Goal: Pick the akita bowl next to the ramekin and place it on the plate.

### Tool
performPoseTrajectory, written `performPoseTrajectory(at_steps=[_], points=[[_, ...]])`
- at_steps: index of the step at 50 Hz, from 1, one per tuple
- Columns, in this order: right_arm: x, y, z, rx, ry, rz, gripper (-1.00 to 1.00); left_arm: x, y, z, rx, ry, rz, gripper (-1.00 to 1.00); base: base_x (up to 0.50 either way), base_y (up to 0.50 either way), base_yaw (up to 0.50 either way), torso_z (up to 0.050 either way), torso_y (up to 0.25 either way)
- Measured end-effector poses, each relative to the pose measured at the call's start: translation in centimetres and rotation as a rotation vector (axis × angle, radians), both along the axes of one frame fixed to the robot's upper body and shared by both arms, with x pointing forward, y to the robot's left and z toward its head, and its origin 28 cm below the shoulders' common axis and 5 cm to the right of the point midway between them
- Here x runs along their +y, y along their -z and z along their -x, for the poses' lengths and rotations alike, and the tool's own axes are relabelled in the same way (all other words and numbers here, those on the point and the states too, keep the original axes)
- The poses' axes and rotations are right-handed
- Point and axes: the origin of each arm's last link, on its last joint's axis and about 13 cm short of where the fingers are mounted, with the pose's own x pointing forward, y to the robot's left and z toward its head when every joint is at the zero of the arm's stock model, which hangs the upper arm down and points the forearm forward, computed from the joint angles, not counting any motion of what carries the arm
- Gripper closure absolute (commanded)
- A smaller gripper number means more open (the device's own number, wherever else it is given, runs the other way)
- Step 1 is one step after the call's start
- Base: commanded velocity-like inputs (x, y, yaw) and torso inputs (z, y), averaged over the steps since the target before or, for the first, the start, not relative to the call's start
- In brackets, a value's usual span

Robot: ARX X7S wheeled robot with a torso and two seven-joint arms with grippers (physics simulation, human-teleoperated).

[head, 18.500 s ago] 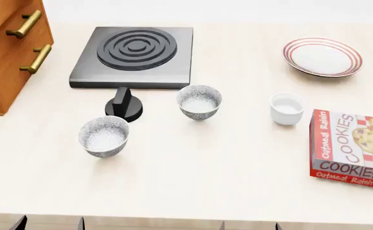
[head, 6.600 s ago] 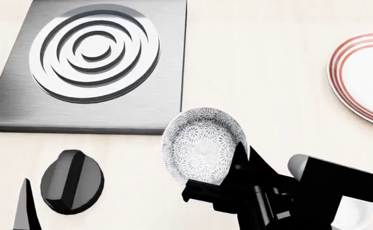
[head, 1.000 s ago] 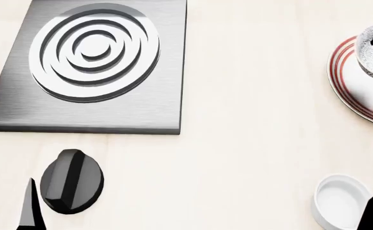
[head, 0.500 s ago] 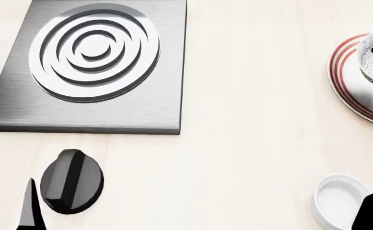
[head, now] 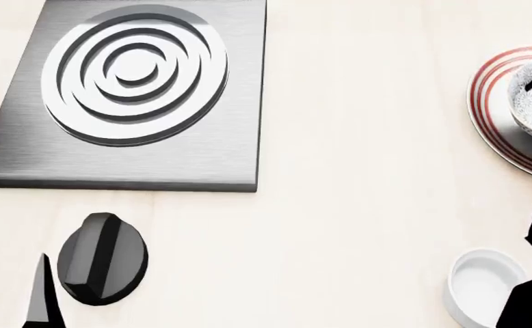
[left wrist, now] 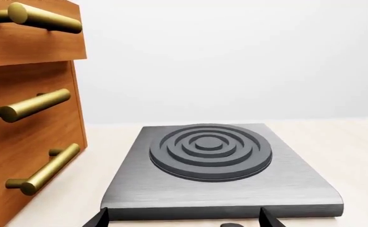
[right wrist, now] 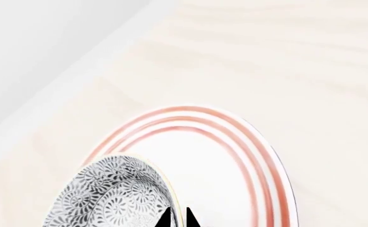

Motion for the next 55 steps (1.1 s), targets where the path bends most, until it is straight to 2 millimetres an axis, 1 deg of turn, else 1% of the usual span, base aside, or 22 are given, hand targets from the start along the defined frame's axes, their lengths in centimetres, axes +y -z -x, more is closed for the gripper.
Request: performPoseTrajectory(at_steps=[4, 5, 18, 26, 32, 45, 55], points=[[0.0, 0.1, 0.0, 0.000, 0.001, -0.001, 1.00, 0.0, 0.0, 0.0, 0.000, 0.000, 0.000, -1.00, 0.00, 0.00, 0.00, 0.000, 0.000], [0.0, 0.2, 0.0, 0.000, 0.001, -0.001, -1.00, 0.0, 0.0, 0.0, 0.000, 0.000, 0.000, -1.00, 0.00, 0.00, 0.00, 0.000, 0.000], [-0.1, -0.2, 0.0, -0.007, -0.007, 0.019, -1.00, 0.0, 0.0, 0.0, 0.000, 0.000, 0.000, -1.00, 0.00, 0.00, 0.00, 0.000, 0.000], [0.0, -1.2, -0.3, -0.043, -0.023, 0.115, -1.00, 0.0, 0.0, 0.0, 0.000, -0.001, 0.000, -1.00, 0.00, 0.00, 0.00, 0.000, 0.000], [0.1, -1.7, -0.1, -0.068, -0.031, 0.192, -1.00, 0.0, 0.0, 0.0, 0.000, -0.001, 0.000, -1.00, 0.00, 0.00, 0.00, 0.000, 0.000], [0.7, -1.1, 1.8, -0.113, -0.045, 0.328, -1.00, 0.0, 0.0, 0.0, -0.002, 0.000, 0.000, -1.00, 0.00, 0.00, 0.00, 0.000, 0.000], [2.2, -0.2, 3.7, -0.147, -0.089, 0.411, -1.00, -0.1, 0.1, 0.1, -0.002, 0.002, -0.002, -1.00, 0.00, 0.00, 0.00, 0.000, 0.000]])
